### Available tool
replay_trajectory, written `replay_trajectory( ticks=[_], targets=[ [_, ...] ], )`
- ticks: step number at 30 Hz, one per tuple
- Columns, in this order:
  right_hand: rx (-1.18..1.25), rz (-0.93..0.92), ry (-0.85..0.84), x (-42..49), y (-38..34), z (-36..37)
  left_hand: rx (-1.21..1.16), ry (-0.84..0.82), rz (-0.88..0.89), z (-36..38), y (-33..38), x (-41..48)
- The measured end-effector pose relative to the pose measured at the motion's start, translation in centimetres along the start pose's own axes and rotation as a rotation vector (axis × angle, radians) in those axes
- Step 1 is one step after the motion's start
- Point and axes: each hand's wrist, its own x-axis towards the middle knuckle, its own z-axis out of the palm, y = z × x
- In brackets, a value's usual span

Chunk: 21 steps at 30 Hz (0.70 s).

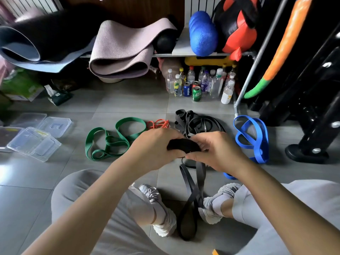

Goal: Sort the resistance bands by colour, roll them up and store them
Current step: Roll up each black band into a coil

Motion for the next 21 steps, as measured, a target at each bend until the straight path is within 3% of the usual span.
replay_trajectory(
  ticks=[3,10,13,17,19,21],
  targets=[
    [0.104,-0.017,0.031,0.0,-0.4,-0.3,0.063,0.017,-0.022,-0.5,-0.1,0.7],
    [0.334,0.02,0.131,-0.6,0.0,-0.7,-0.654,0.251,-0.098,1.9,-1.1,0.2],
    [0.415,-0.002,0.202,-0.5,-0.1,-0.3,-1.028,0.291,-0.058,3.0,-1.0,-0.5],
    [0.534,-0.002,0.18,-0.3,-0.3,0.3,-1.428,0.273,-0.149,5.2,-1.1,-0.5],
    [0.513,0.015,0.158,-0.4,-0.2,0.1,-1.397,0.234,-0.207,5.3,-1.1,-0.5],
    [0.423,0.032,0.147,-0.5,-0.1,-0.3,-1.109,0.191,-0.203,4.3,-1.1,-0.4]
  ],
)
